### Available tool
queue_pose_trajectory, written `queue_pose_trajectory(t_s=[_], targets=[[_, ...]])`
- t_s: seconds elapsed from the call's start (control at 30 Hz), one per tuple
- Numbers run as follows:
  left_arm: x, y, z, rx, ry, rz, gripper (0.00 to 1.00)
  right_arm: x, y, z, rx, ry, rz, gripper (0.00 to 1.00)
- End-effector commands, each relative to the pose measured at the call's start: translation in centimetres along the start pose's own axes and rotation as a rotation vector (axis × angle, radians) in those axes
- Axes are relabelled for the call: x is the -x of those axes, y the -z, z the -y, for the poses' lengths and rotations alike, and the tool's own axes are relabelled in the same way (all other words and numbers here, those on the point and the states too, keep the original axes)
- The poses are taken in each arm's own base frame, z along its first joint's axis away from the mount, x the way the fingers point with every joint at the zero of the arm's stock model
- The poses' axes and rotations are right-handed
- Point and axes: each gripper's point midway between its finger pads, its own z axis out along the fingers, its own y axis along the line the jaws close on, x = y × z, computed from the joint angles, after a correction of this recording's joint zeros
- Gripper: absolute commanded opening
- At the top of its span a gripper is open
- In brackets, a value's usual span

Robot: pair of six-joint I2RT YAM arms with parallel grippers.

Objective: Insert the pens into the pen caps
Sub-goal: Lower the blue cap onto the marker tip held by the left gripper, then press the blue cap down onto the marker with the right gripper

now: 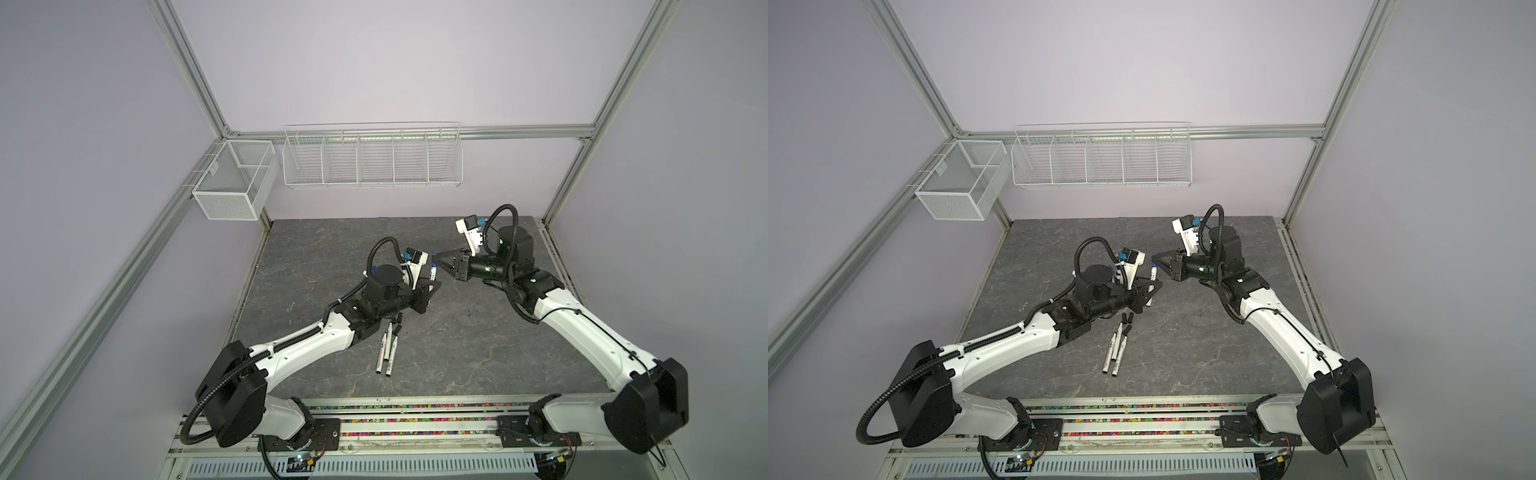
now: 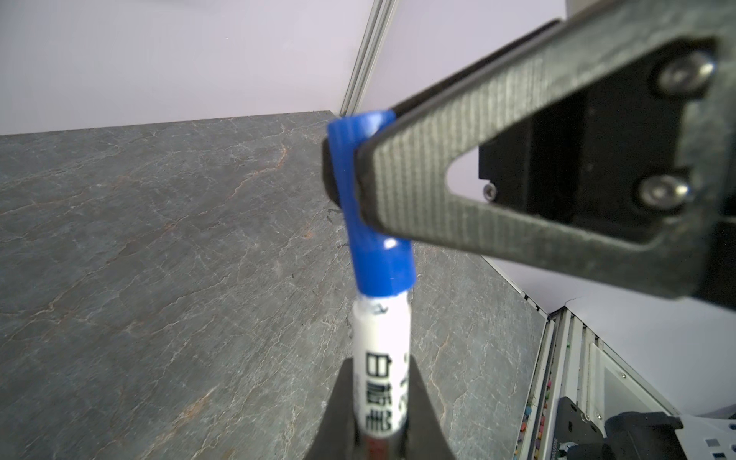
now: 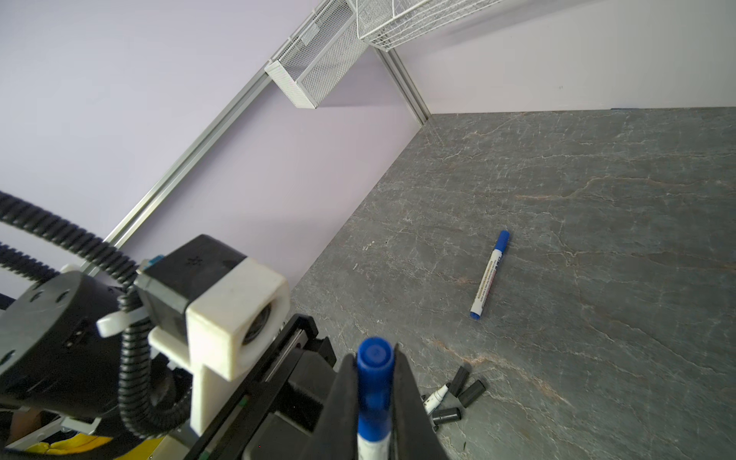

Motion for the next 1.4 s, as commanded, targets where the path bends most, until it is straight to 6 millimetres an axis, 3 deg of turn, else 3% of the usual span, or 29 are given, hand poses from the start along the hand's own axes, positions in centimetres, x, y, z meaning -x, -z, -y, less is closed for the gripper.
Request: queue_pose_trajectory(t_s=[0.0, 0.2, 0.33, 0.53, 0.73, 0.9, 1.17, 1.37], targets=[[5.6, 0.6, -0.1, 0.014, -0.03, 0.175, 0.0, -1.3, 0.7, -1.4, 0.063, -0.014, -0.043, 0.13], [7.6, 1.0, -0.8, 0.064, -0.086, 0.271, 0.0, -1.2, 1.1, -2.9, 0.12, 0.017, -0.052, 0.16], [7.6, 0.9, -1.2, 0.084, -0.145, 0.298, 0.0, -0.9, 1.3, -3.5, 0.129, 0.033, -0.046, 0.2], [6.8, 1.1, -1.5, 0.088, -0.173, 0.32, 0.0, 0.8, 2.5, -3.2, 0.034, 0.076, 0.018, 0.51], [4.6, 0.9, 0.1, 0.058, -0.274, 0.272, 0.0, 3.4, 5.0, -2.4, -0.121, 0.161, 0.138, 0.6], [2.8, 0.6, 1.4, 0.012, -0.289, 0.232, 0.0, 4.8, 4.9, -2.9, -0.132, 0.194, 0.144, 0.61], [1.9, 0.5, 2.9, -0.022, -0.299, 0.222, 0.0, 4.9, 1.9, -2.8, -0.107, 0.208, 0.079, 0.55], [2.4, 0.7, 3.0, -0.016, -0.308, 0.236, 0.0, 3.1, 0.0, -3.0, -0.079, 0.197, -0.012, 0.32]])
